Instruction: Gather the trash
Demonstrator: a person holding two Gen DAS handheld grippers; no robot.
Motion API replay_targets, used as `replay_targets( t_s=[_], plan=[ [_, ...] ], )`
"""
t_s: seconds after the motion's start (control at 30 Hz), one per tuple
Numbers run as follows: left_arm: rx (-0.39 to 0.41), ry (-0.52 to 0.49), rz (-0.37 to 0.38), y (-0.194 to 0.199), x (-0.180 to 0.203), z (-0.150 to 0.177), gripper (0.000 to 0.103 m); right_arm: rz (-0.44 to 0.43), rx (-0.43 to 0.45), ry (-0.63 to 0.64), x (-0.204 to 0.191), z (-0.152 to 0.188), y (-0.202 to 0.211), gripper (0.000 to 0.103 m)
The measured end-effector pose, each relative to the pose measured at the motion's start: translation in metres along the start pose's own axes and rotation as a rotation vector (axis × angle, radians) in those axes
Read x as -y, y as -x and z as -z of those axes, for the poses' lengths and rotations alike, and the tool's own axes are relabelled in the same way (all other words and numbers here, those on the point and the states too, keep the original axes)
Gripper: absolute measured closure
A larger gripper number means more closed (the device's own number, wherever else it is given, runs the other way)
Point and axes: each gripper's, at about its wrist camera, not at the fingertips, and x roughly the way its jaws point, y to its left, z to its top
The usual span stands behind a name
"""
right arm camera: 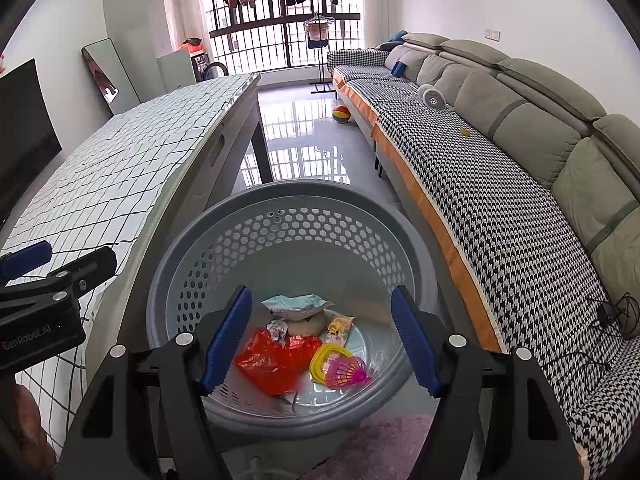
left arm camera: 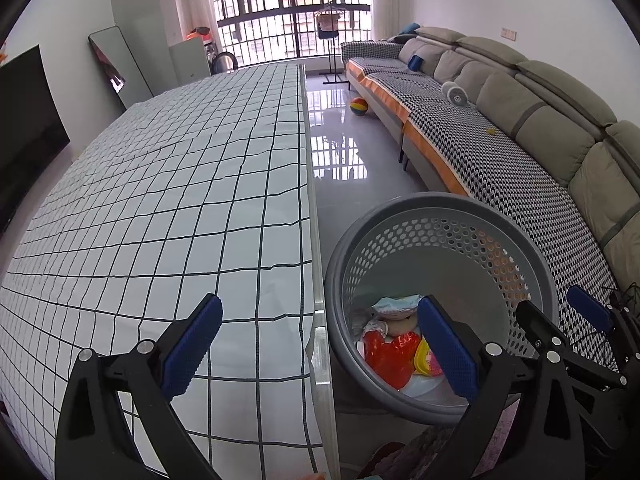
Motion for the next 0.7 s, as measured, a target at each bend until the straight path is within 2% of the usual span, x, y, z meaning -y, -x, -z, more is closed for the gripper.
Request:
replay_targets(
  t_s=[0.7],
  plan=[
    [0.003,0.003,0.005,0.0028,-0.0017,0.0000,0.007,-0.004,0.006,0.004,-0.0023,-0.0021,0.0042,0.034]
  ],
)
